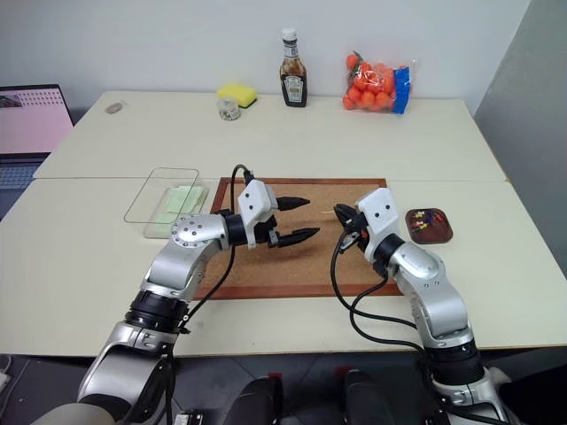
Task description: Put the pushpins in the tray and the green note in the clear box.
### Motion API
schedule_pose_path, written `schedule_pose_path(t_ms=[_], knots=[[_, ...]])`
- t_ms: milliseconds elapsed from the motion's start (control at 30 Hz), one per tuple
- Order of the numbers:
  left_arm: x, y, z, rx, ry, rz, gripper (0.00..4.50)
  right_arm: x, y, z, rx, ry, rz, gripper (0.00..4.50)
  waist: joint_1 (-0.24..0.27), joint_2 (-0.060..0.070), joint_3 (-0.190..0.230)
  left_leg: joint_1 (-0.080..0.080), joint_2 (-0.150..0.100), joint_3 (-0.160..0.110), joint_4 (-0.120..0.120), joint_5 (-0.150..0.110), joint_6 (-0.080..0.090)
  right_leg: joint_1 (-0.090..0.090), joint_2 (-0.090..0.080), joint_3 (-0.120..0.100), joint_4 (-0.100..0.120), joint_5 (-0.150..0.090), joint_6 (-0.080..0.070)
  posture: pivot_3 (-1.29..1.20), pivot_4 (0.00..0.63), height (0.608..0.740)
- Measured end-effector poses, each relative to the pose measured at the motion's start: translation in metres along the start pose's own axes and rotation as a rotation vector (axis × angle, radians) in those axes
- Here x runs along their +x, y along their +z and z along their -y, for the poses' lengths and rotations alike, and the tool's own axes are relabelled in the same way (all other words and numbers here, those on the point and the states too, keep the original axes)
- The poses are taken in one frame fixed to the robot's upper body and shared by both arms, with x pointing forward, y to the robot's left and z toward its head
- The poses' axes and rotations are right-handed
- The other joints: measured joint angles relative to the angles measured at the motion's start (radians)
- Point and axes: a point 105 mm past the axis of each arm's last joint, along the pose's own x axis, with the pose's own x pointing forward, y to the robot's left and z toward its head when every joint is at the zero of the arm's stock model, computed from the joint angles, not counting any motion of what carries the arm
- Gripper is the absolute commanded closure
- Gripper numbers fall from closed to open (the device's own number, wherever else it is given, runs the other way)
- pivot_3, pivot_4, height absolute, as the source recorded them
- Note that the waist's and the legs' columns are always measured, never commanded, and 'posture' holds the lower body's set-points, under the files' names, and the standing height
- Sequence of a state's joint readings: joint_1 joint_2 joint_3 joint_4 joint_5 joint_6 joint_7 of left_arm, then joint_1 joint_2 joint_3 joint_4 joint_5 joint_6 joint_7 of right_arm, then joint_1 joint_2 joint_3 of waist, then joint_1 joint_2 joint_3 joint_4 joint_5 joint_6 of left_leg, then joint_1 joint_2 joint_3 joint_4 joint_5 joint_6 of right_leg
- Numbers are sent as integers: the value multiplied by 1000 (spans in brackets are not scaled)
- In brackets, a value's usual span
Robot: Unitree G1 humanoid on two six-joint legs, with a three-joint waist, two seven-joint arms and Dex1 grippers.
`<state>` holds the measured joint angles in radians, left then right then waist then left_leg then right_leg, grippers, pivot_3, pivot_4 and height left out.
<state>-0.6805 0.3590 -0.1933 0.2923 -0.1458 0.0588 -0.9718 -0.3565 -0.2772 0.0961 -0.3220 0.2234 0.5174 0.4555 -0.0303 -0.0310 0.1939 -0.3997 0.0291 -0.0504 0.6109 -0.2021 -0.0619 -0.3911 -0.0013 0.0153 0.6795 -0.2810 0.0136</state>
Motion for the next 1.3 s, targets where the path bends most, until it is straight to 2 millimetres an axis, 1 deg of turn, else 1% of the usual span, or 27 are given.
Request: schedule_pose_path(t_ms=[133, 267, 300, 333, 367, 400, 467, 567, 667, 767, 900, 933, 1300], knots=[[10, -1, -3, 56, -15, -8, 1142, 1, 8, -4, 39, 24, 10, 4500, 0, 0, 0, 0, 0, 0, 0, 0, 0, 0, 0, 0, 0, 0, 0, 0, 150, 740], [20, -8, -4, 83, -21, -20, 1142, 1, 10, -6, 70, 39, 1, 4500, 1, 0, 0, -1, 0, 0, 0, 0, 0, 0, 0, -1, -1, 0, 0, 0, 150, 740], [20, -10, -6, 89, -16, -24, 1319, 0, 11, -7, 72, 43, 2, 4500, 1, 0, 0, -1, 0, 0, 0, 0, 0, 0, 0, -1, -1, 0, 0, 0, 150, 740], [21, -10, -9, 103, -10, -27, 1319, 0, 12, -9, 81, 52, 4, 4500, -1, 0, 0, -1, 0, 0, 0, 0, 0, -1, 0, -1, 0, 0, 0, 0, 150, 740], [21, -10, -9, 105, -10, -26, 1559, 0, 13, -9, 83, 54, 5, 4500, -1, 0, 0, -1, 0, 0, 0, 0, 0, -1, 0, -1, 0, 0, 0, 0, 150, 740], [22, -10, -10, 112, -10, -24, 1652, 0, 12, -10, 88, 57, 3, 4500, -1, 0, 0, -1, 0, 0, 0, 0, 0, -1, 0, -1, 0, 0, 0, 0, 150, 740], [25, -12, -11, 114, -10, -20, 2056, 0, 11, -11, 102, 63, -5, 4500, 0, 0, 0, -1, 0, 0, 0, 0, 0, -1, 0, -2, 0, 0, 0, 0, 150, 740], [27, -15, -11, 114, -10, -21, 2526, 0, 11, -11, 108, 61, -8, 4500, 0, 0, 0, -1, 0, 1, 0, 0, 0, -1, 0, -2, 0, 0, 0, 0, 150, 740], [27, -15, -11, 121, -11, -18, 3136, 0, 11, -11, 113, 57, -7, 4500, 0, 0, 0, -1, 0, 1, 0, 0, 0, -1, 0, -2, 0, 0, 0, 0, 150, 740], [28, -19, -9, 112, -18, -20, 3644, 0, 12, -11, 127, 56, -6, 4500, 0, 0, 0, -1, 0, 1, 0, 0, 0, -1, 0, -2, 0, 0, 0, 0, 150, 740], [28, -18, -8, 122, -26, -13, 4395, 0, 13, -11, 142, 55, 1, 4500, 0, 0, 0, -1, 0, 1, 0, 0, 0, -1, 0, -2, 0, 0, 0, 0, 150, 740], [28, -18, -8, 121, -27, -14, 4450, 0, 13, -11, 144, 54, 3, 4500, 0, 0, 0, -1, 0, 1, 0, 0, 0, -1, 0, -2, 0, 0, 0, 0, 150, 740], [27, -23, -6, 106, -38, -22, 4450, 1, 15, -11, 163, 24, 11, 4500, 0, 0, 0, -1, 0, 1, 0, 0, 0, -1, 0, -2, 0, 0, 0, 0, 150, 740]])
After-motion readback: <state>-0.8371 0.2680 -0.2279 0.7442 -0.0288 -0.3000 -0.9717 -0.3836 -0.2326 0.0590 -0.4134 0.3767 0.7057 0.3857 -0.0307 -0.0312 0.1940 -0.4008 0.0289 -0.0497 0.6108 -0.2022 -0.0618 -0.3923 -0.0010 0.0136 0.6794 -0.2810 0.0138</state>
